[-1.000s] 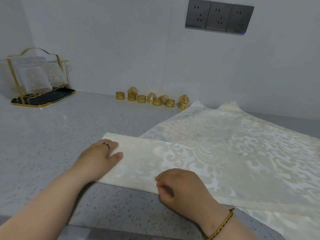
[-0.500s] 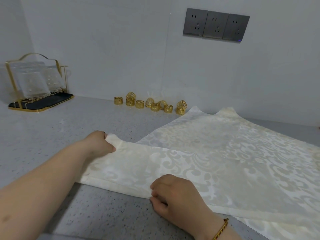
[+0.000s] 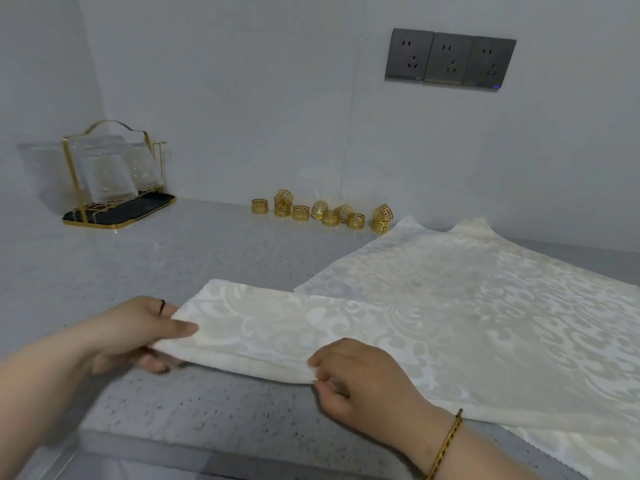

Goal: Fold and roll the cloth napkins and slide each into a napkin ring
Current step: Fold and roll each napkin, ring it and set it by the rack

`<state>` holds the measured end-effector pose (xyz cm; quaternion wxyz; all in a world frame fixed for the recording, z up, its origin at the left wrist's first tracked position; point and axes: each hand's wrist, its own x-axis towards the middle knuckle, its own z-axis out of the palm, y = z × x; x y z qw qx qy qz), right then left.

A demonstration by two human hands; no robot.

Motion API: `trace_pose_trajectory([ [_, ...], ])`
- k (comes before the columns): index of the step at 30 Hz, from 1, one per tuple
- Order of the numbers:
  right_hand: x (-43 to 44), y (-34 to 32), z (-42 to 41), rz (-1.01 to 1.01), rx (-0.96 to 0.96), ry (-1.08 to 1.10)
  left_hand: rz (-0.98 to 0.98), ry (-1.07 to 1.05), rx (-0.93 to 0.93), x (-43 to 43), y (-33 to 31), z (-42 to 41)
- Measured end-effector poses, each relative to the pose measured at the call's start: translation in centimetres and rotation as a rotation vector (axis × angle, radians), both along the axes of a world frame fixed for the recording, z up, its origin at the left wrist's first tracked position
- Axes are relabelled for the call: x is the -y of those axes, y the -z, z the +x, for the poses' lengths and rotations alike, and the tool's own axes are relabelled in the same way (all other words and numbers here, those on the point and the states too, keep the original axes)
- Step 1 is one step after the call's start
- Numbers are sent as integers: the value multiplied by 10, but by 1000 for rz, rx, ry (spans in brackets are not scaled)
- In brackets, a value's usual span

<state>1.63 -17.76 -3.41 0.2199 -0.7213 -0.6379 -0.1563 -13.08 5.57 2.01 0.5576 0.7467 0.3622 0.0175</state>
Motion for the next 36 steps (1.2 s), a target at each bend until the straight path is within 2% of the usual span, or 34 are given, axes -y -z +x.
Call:
trace_pose_trajectory([
  [3,-16,-11,-16,-60,-99,-50,14,-142,106,-10,-19,-17],
  [6,-32,-18,-29,-139,-196,-69,-51,-245,229,-13,-29,-26],
  [10,-37,-25,-40,-239,-314,-72,-81,-224,346,9,-42,-14],
  [12,-36,-36,-37,-225,-550,-17,-64,-208,412,29,-51,-1],
  [13,-32,-46,-36,-152,-738,12,-40,-197,445,41,-55,8],
  [16,-21,-79,-21,201,-1371,57,115,-127,512,80,-63,37],
  [18,-7,-95,-3,318,-1563,36,248,-42,523,109,-63,56],
  [20,8,-106,9,289,-1552,87,403,58,506,136,-59,72],
  [22,21,-106,13,218,-1456,218,507,188,512,154,-50,84],
  [27,52,-97,32,202,-1308,445,546,522,492,176,-27,87],
  [30,75,-96,53,164,-1209,547,598,569,481,164,-14,83],
  [34,100,-85,72,62,-1089,689,787,605,362,139,12,81],
  [36,107,-75,78,8,-1061,770,732,582,329,133,25,79],
])
